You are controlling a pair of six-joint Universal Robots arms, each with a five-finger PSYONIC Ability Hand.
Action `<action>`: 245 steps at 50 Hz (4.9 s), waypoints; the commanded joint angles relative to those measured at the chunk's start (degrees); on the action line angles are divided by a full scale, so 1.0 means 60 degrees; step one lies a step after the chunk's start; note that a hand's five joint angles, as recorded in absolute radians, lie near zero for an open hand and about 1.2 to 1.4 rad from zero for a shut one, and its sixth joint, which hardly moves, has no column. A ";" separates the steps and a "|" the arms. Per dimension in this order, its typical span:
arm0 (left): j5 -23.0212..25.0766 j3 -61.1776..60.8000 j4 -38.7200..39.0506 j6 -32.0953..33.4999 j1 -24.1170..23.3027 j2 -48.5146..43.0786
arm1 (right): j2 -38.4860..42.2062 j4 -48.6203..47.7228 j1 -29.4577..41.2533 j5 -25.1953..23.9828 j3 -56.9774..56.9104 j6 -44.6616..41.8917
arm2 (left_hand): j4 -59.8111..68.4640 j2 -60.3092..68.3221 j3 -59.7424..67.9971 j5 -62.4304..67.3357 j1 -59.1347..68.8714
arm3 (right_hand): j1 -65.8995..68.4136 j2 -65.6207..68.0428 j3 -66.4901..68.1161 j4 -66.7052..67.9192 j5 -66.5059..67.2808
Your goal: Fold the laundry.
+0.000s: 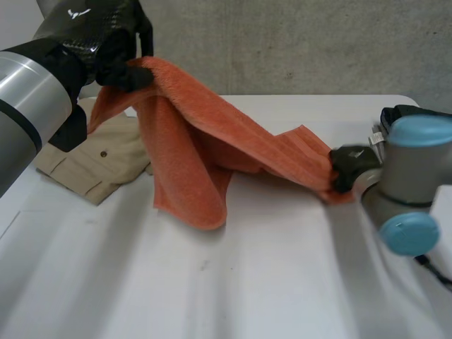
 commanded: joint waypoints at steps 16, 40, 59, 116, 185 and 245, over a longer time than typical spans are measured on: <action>0.1070 -0.1903 0.0152 0.1055 0.1620 -0.2579 | -0.2281 0.6268 -0.2387 -0.3099 -0.1413 -0.3630 | 0.1889 0.1936 0.2016 0.2459 0.2632 | 0.2550 0.2069 0.1994 0.1920 0.2379; -0.0103 0.2861 0.7127 0.0498 0.1385 -0.3636 | -0.1767 -0.2274 -0.1346 -0.1590 -0.5063 -0.1491 | 0.1889 0.1936 0.2016 0.2459 0.2632 | 0.2550 0.2069 0.1994 0.1920 0.2379; 0.0541 -0.3994 0.7491 0.0893 0.1576 -0.4396 | -0.0581 0.0510 -0.1654 -0.3231 -0.0801 -0.2457 | 0.1889 0.1936 0.2016 0.2459 0.2632 | 0.2550 0.2069 0.1994 0.1920 0.2379; 0.1435 -0.4802 0.3595 0.1406 0.2792 -0.3767 | -0.1474 0.0072 -0.3221 -0.3318 0.3376 -0.2311 | -0.7276 -0.7229 -0.7148 -0.6705 -0.6533 | -0.5472 -0.5953 -0.6028 -0.6102 -0.5643; 0.0454 -0.2651 0.0312 0.6285 0.2148 -0.3047 | -0.1079 0.6270 -0.3764 -0.3114 -0.0857 -0.5184 | 0.1889 0.1936 0.2016 0.2459 0.2632 | 0.2550 0.2069 0.1994 0.1920 0.2379; -0.0176 0.4823 0.4987 0.5831 0.1678 -0.9628 | 0.3156 -0.3971 -0.2299 -0.1810 -0.3217 -0.2459 | -0.9778 -0.9730 -0.9650 -0.9207 -0.9035 | -0.9117 -0.9598 -0.9672 -0.9746 -0.9288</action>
